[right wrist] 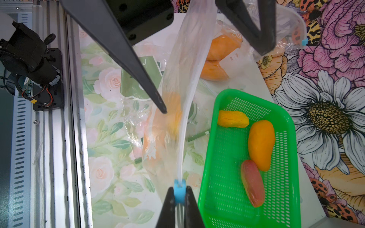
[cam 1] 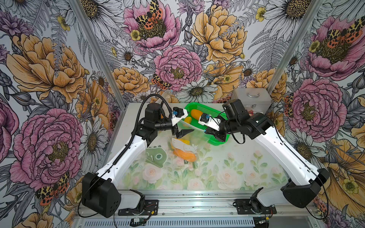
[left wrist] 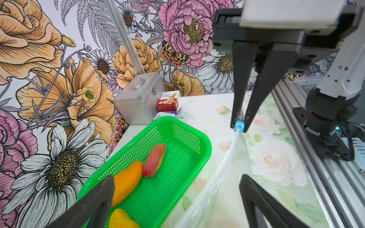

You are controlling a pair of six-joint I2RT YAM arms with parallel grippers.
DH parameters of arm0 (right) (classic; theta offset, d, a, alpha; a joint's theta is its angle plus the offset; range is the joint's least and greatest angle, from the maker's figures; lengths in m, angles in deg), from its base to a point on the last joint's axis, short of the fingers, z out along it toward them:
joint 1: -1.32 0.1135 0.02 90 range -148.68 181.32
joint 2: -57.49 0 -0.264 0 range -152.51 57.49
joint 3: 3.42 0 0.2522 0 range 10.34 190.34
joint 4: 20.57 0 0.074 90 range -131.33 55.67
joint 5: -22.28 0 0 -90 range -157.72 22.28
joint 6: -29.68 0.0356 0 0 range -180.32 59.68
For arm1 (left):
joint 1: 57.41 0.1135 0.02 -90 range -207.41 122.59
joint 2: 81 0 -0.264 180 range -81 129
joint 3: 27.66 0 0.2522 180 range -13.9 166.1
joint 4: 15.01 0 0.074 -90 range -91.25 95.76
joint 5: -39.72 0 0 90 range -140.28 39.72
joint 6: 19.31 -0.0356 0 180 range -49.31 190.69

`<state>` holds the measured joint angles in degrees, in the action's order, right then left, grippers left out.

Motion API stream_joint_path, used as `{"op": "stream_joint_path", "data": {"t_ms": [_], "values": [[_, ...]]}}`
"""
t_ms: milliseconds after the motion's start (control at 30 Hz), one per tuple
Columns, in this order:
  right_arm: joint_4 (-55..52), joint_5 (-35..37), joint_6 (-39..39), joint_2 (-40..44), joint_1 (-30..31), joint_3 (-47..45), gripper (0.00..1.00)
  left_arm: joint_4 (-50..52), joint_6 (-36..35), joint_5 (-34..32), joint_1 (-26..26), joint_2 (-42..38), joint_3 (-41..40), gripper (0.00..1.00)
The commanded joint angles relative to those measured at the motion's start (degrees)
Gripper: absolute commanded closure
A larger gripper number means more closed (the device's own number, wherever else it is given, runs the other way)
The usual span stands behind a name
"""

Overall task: Place the mango in a zip-top bag and seal the zipper
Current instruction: Zip the zipper on the zipper food storage bag.

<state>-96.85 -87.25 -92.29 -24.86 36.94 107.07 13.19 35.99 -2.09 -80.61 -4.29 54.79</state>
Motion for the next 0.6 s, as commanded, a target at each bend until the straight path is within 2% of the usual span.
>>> {"op": "stream_joint_path", "data": {"t_ms": [0,67,200,300,433,567], "values": [[0.3,0.9,0.7,-0.5,0.5,2.3,0.94,8.8,-5.1,0.1,-0.8,0.3,2.1,0.02],[0.4,1.3,0.6,-0.7,0.6,2.6,0.94,11.9,-6.3,-0.8,-1.3,1.0,3.2,0.11],[0.9,1.2,0.7,-0.9,0.8,3.0,0.92,14.9,-7.2,-4.5,-2.2,2.3,4.4,0.61],[1.3,0.6,0.7,-1.1,0.8,3.0,0.88,15.1,-7.6,-6.6,-2.8,2.4,4.3,0.83],[1.6,0.0,0.7,-1.6,0.9,3.0,0.75,15.1,-8.5,-6.6,-2.9,1.7,4.3,0.96],[1.7,0.3,0.5,-2.7,0.9,3.4,0.64,15.1,-9.2,-6.7,-2.9,1.1,4.1,0.99]]}}
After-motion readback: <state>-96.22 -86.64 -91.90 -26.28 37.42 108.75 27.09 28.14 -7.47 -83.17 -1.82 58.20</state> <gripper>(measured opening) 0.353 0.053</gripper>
